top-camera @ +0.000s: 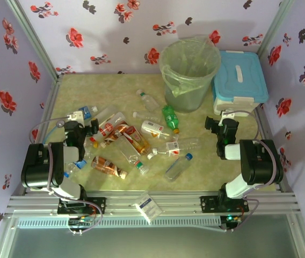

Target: Put the plastic bottles in the bin

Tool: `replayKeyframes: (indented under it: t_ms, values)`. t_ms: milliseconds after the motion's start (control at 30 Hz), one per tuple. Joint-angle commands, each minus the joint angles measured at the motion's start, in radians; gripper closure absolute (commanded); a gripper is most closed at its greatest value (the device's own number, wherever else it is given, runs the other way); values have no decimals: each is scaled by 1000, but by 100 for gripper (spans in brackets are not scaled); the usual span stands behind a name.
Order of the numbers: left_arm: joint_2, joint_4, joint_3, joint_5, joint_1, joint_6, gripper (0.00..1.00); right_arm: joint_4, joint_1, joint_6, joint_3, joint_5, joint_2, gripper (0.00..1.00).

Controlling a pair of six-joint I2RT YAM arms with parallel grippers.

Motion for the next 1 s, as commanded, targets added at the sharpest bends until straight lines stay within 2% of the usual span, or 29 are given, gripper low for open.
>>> replayKeyframes:
  t_ms: [0,133,267,333,467,567,667,733,800,867,967]
  values:
    - [-27,-41,38,-23,-1,25,0,-43,-14,42,37,26,-26,1]
    - [-157,-197,70,-52,-6,21,0,-394,-13,55,180,43,-133,1]
    - [-321,-440,129,-111,-22,-52,0,-749,-8,242,304,129,-243,1]
    - [-391,-586,178,-123,-37,-84,0,-985,1,327,376,105,-300,1]
    - [-498,-880,286,-140,-60,-159,0,-1401,101,442,464,133,-433,1]
    - [-552,-1041,343,-130,-66,-227,0,-1584,188,539,467,127,-552,3]
    - [-598,-1146,375,-114,-89,-286,0,-1712,247,656,458,36,-628,7]
    - [-623,-1192,384,-112,-115,-320,1,-1736,318,772,416,-21,-678,9]
    - [-639,-1222,387,-112,-149,-365,2,-1715,432,922,361,-74,-708,12]
    - [-645,-1230,389,-115,-195,-397,2,-1669,578,1048,331,-73,-695,13]
    - [-634,-1221,397,-131,-252,-412,2,-1567,723,1132,309,-85,-610,12]
